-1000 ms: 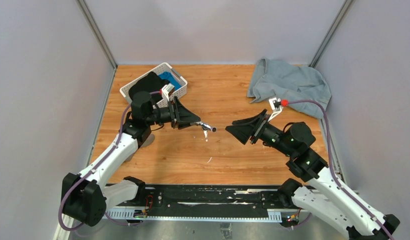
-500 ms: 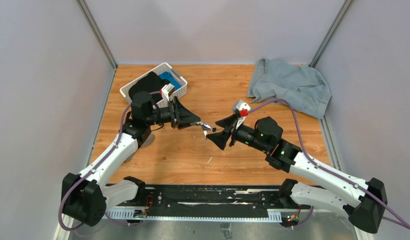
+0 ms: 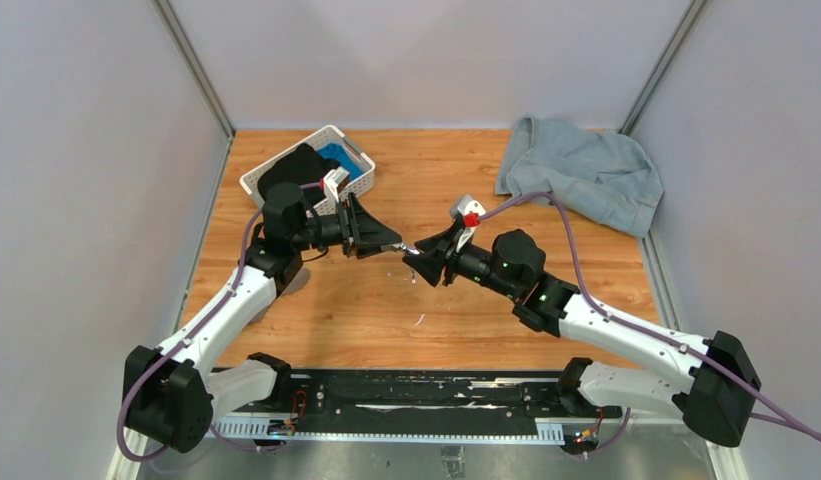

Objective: Install the water faucets

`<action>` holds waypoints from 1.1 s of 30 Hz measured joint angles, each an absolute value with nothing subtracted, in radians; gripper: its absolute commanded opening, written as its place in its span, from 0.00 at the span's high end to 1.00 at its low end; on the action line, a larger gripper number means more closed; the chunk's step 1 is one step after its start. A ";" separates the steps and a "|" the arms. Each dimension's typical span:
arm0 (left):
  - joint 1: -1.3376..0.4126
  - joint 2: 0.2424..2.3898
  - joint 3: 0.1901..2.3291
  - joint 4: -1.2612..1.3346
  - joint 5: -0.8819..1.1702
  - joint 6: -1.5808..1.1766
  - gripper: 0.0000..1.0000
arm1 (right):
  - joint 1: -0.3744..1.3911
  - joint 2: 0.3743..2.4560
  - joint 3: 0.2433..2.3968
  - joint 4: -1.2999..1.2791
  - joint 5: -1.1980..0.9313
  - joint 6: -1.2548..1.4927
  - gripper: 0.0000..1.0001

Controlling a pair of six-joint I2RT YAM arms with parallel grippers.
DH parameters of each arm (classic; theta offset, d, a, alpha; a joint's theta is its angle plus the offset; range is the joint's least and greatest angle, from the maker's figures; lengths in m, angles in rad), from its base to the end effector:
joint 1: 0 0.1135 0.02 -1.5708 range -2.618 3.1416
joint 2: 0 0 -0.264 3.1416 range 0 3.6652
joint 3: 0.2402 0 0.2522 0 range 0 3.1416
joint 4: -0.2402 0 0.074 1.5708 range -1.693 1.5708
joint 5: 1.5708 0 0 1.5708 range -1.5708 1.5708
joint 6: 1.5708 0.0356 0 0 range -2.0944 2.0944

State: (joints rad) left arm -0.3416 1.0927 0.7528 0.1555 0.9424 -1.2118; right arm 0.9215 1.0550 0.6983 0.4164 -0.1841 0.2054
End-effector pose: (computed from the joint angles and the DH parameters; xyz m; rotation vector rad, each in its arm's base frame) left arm 0.2191 -0.1085 0.3054 -0.0737 2.1235 -1.8504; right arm 0.1454 0.2023 0.3203 -0.7060 1.4405 1.0298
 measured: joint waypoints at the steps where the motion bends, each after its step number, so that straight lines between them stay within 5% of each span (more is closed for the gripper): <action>1: -0.342 1.093 0.753 0.155 0.942 -1.212 1.00 | 0.921 1.059 0.698 0.428 -0.185 0.211 0.62; 11: -0.335 1.093 0.753 0.152 0.942 -1.211 1.00 | 0.922 1.084 0.722 0.433 -0.210 0.276 0.99; 23: -0.343 1.090 0.753 0.157 0.957 -1.201 1.00 | 0.793 1.110 0.767 0.333 -0.423 0.804 1.00; 33: -0.354 1.033 0.725 0.151 0.946 -1.158 1.00 | 0.708 1.269 0.547 0.941 -0.656 1.554 1.00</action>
State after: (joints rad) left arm -0.3538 1.0328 0.7246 0.1509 0.9463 -1.1584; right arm 0.7078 1.2686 0.5468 0.9409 -0.6556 1.5536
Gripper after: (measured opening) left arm 0.467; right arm 0.231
